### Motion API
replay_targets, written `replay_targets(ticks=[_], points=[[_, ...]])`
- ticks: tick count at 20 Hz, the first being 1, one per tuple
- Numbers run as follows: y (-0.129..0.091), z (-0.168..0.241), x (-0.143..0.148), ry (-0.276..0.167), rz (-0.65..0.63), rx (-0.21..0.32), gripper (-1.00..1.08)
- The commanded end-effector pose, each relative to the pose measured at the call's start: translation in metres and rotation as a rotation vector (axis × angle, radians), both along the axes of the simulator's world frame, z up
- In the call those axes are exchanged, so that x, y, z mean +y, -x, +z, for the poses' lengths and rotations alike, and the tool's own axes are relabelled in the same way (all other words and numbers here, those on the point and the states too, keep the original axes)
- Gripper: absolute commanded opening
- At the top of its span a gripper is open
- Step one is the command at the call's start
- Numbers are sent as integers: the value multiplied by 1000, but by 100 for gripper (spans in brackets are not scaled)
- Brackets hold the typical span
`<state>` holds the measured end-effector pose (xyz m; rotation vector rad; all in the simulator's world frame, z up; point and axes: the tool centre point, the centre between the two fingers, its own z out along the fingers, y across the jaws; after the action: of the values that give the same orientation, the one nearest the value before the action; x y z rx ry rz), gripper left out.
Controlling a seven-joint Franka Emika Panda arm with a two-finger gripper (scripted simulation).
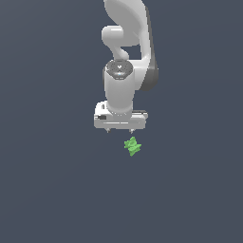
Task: Pick up the object and move it to a goal position.
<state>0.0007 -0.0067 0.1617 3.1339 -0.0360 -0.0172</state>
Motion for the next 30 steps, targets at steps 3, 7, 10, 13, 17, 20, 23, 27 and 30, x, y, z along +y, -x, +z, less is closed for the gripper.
replay_targets(ticks=[3, 7, 10, 13, 17, 20, 23, 27, 30], points=[[0, 0, 0, 0, 2, 0, 100], [1, -3, -3, 3, 21, 4, 100], [2, -5, -5, 6, 38, 7, 100], [2, -6, -6, 7, 45, 8, 100], [2, -6, -6, 7, 43, 8, 100], [1, -7, -4, 7, 54, 8, 100], [1, -10, -2, 7, 83, 7, 100], [-1, -17, 5, 7, 145, 7, 100], [-2, -24, 12, 6, 209, 6, 100]])
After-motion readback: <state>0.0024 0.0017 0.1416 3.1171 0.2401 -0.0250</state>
